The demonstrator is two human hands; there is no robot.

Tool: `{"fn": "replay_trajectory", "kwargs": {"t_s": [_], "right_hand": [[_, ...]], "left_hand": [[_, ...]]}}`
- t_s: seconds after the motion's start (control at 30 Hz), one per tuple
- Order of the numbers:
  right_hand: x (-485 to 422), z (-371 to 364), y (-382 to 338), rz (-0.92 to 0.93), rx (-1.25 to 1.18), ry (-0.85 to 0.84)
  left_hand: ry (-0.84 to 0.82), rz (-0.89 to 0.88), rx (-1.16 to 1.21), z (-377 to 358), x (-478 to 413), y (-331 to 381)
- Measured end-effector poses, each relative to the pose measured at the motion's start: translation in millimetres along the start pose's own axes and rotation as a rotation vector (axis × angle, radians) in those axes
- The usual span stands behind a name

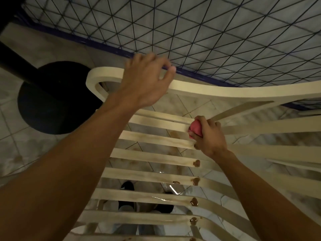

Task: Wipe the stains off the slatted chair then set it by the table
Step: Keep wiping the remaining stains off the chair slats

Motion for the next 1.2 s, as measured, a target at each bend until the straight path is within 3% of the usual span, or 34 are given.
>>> {"fn": "replay_trajectory", "kwargs": {"t_s": [0.03, 0.1, 0.23, 0.63, 0.9, 1.2], "right_hand": [[4, 2, 2, 0.006, 0.079, -0.001], [11, 2, 5, 0.002, 0.224, -0.01], [25, -8, 7, 0.007, 0.386, -0.026], [25, -29, 6, -0.14, 0.534, -0.126], [15, -32, 12, -0.087, 0.359, -0.15], [9, -38, -4, -0.019, -0.047, -0.14]], "left_hand": [[-0.131, 0.026, -0.098, -10, -2, -4], [-0.212, 0.02, -0.232, -20, 0, -8], [-0.2, 0.019, -0.231, -22, 0, -9], [-0.201, 0.008, -0.239, -22, 0, -8], [-0.191, 0.015, -0.236, -23, -1, -5], [-0.202, 0.018, -0.239, -23, 0, -3]]}}
Point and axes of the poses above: each hand's wrist, its own x-axis away from the middle knuckle, its own z-axis out of the back of the hand, y = z × x, the point moved 5 cm from there along -x, towards the middle knuckle, and after that the axes turned 9 degrees about x, right-handed, at the moved point
